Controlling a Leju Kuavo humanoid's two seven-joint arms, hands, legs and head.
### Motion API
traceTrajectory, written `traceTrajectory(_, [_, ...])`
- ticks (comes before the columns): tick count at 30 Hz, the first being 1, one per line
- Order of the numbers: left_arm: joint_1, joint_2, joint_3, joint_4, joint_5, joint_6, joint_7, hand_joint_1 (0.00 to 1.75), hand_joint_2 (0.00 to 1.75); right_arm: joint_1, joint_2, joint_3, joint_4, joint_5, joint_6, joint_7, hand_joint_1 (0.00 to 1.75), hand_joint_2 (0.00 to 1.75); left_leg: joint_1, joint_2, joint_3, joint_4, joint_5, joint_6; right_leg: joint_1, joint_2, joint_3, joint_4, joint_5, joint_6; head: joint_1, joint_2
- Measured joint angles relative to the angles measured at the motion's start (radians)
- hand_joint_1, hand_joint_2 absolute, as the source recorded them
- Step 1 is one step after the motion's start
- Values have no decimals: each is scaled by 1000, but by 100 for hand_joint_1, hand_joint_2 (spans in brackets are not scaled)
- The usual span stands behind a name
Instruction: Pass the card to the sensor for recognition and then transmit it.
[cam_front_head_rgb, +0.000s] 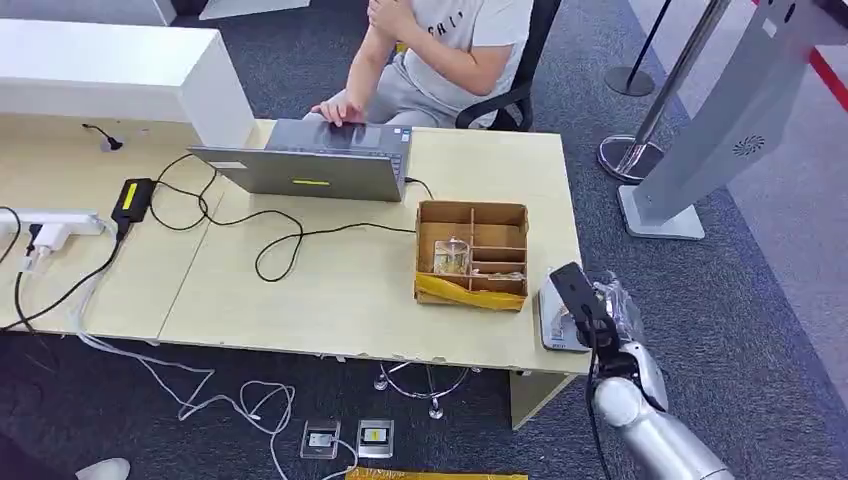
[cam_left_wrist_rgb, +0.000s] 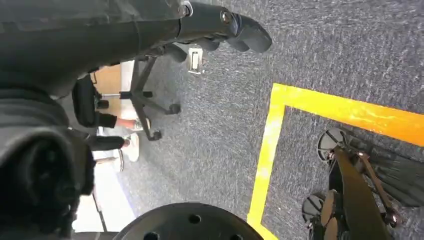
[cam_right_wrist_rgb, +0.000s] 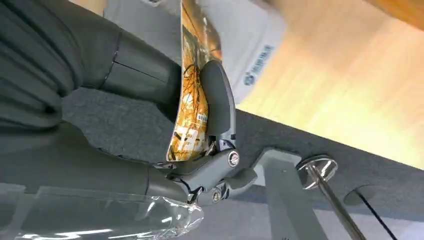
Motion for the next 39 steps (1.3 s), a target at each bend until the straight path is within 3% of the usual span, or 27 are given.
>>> traceTrajectory(6, [0,0,-2,0,-26,-18,-4,0,0,-89,-7,-29,-131,-193,-45,11,175,175,0,1,0,0,1,0,0,1,-1,0,1,0,0,0])
traceTrajectory(10, [0,-1,-1,0,-11,-38,-8,0,0,-170,-8,-32,-196,-162,-48,61,175,175,0,1,0,0,1,0,0,1,-1,0,1,0,0,0])
traceTrajectory(15, [1,-3,4,0,14,-71,-133,0,0,-251,-7,-24,-242,-81,-34,114,175,175,0,0,-1,0,1,0,0,1,-1,0,1,0,0,0])
traceTrajectory(17, [1,-5,5,0,-11,-67,-199,0,0,-270,-5,-14,-246,-54,-27,126,175,175,0,0,-1,0,1,0,0,0,-1,0,1,0,0,0])
traceTrajectory(19, [0,-6,5,0,-33,-56,-229,0,0,-280,0,-3,-246,-36,-18,131,175,175,0,0,-1,0,1,0,0,0,-1,0,1,0,0,0])
traceTrajectory(28, [0,-6,4,3,-53,-58,-228,0,0,-286,26,43,-238,45,-12,121,175,175,0,0,-2,0,1,0,0,0,-2,0,1,0,0,0])
traceTrajectory(39, [1,-6,4,15,-45,-72,-127,0,0,-282,28,58,-211,87,-13,115,175,175,0,0,-2,0,1,0,0,0,-2,0,1,0,0,0])
